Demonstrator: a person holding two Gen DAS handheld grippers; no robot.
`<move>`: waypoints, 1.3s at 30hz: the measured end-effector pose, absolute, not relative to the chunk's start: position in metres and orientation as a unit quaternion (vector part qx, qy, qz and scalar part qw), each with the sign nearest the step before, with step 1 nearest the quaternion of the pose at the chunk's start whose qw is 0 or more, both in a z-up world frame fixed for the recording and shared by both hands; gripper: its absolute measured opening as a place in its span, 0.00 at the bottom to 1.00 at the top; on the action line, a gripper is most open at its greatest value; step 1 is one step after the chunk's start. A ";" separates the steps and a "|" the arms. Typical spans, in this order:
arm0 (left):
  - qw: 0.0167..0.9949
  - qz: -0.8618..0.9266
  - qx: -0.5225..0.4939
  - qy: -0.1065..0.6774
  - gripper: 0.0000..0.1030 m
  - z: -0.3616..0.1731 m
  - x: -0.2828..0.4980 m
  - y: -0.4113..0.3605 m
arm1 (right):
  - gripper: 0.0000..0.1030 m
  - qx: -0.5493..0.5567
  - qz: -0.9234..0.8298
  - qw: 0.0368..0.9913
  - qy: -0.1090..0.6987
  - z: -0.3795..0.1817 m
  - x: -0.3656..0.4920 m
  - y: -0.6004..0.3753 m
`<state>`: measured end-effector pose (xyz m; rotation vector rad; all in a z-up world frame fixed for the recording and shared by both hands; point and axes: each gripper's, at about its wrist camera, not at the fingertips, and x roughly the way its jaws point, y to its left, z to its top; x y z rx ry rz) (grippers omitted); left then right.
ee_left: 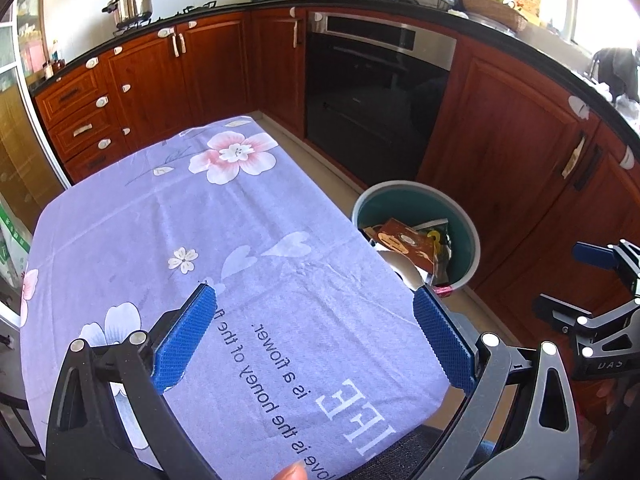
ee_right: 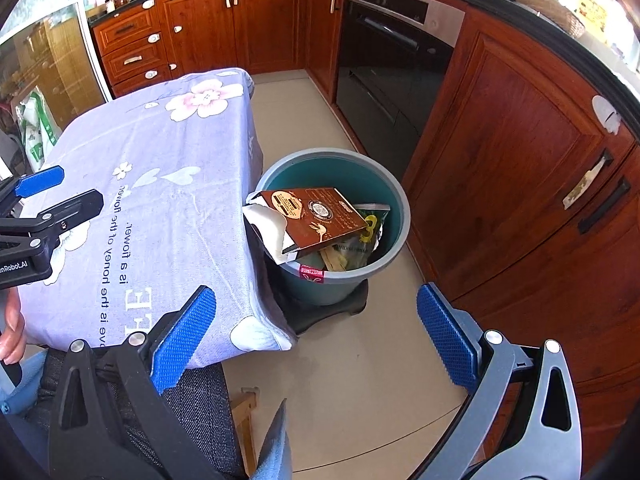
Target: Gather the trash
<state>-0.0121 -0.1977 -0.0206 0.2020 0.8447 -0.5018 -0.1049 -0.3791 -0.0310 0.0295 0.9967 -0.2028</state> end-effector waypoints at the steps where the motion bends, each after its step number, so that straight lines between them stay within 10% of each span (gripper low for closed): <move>1: 0.876 -0.240 0.097 0.406 0.96 -0.021 -0.011 -0.198 | 0.94 0.015 -0.097 0.873 0.478 -0.032 -0.104 -0.380; 39: 0.872 -0.237 0.098 0.417 0.96 -0.035 -0.007 -0.197 | 0.94 0.010 -0.094 0.863 0.496 -0.048 -0.088 -0.380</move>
